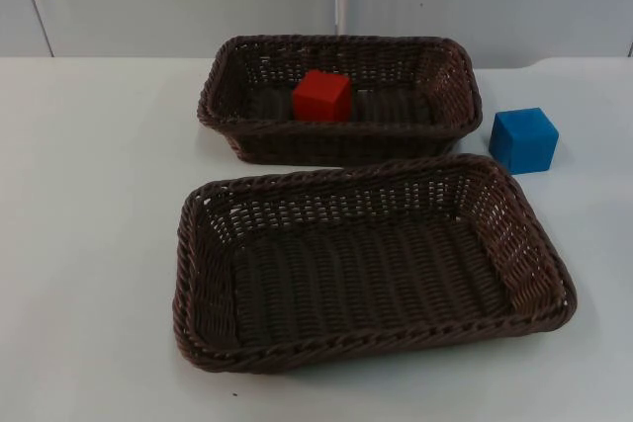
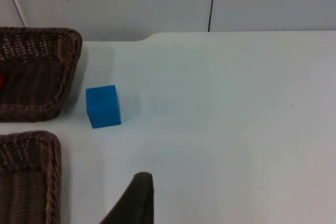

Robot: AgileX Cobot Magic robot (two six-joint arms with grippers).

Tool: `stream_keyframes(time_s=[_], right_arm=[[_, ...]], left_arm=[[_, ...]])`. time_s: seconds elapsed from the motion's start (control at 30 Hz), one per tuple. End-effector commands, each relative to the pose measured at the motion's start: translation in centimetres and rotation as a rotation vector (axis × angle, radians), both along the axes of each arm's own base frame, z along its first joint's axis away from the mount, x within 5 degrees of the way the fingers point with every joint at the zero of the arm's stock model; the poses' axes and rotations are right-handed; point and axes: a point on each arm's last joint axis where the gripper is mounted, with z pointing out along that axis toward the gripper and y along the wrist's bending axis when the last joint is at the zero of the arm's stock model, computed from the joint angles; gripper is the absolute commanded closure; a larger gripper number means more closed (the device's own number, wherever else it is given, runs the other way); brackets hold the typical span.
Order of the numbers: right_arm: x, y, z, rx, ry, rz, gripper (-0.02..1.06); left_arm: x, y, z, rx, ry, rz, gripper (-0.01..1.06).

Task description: Pick up one cube with the left hand and place it into the upper basket. Pick up one cube with the right hand and place it into the lower basket.

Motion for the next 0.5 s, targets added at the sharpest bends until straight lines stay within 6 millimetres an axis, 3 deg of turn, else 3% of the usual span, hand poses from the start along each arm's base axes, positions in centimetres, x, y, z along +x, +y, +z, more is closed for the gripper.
stream_keyframes(time_s=[0.0,0.13,0.17,0.3,0.37,0.47], right_arm=[[1.9,0.0,0.5,0.001,0.001,-0.002,-0.01],[6.1,0.1,0.6,-0.003,0.083,0.0,-0.01],[6.1,0.1,0.6,-0.003,0.083,0.0,-0.01],[10.0,0.2,0.2,-0.009,0.149,0.004,-0.01],[10.8,0.2,0.1,-0.009,0.158,0.004,-0.01],[13.5,0.3,-0.6,-0.01,0.21,0.004,-0.01]], left_arm=[[-0.1,0.1,-0.1,-0.003,0.0,0.006,0.08],[-0.1,0.1,-0.1,-0.003,0.0,0.006,0.08],[-0.1,0.1,-0.1,-0.003,0.0,0.006,0.08],[-0.1,0.1,-0.1,-0.002,0.001,0.005,0.08],[-0.1,0.1,-0.1,-0.002,0.001,0.005,0.08],[-0.1,0.1,-0.1,0.002,0.0,0.006,0.08]])
